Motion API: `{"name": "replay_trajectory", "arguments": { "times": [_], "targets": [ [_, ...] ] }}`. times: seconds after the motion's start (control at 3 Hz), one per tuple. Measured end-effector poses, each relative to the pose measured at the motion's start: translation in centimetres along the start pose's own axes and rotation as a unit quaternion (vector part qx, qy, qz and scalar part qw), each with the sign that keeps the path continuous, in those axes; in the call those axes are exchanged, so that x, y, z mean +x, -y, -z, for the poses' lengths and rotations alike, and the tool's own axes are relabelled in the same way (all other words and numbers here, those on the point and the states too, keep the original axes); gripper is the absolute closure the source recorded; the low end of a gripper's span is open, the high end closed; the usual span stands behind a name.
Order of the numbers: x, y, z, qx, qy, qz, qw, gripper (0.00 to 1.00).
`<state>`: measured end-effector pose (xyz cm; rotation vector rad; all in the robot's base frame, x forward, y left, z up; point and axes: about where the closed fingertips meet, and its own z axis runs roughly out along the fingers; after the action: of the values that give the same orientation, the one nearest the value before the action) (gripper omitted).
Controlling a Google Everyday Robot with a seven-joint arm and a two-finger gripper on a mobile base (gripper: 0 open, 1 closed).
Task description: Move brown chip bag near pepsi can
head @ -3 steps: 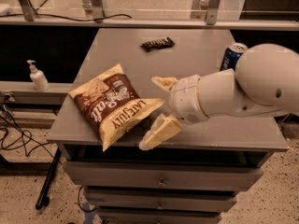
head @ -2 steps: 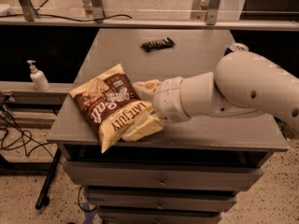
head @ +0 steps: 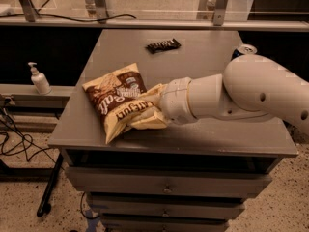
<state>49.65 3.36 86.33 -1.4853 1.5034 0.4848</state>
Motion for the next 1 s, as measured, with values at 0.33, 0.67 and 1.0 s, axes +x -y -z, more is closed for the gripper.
{"name": "replay_trajectory", "arguments": {
  "times": [0.33, 0.67, 1.0],
  "targets": [
    [0.6, 0.8, 2.1, 0.014, -0.014, 0.006, 0.9998, 0.88],
    [1.3, 1.2, 4.4, 0.016, -0.036, 0.016, 0.9991, 1.00],
    [2.3, 1.0, 6.1, 0.006, -0.057, 0.023, 0.9981, 1.00]
  ]
}}
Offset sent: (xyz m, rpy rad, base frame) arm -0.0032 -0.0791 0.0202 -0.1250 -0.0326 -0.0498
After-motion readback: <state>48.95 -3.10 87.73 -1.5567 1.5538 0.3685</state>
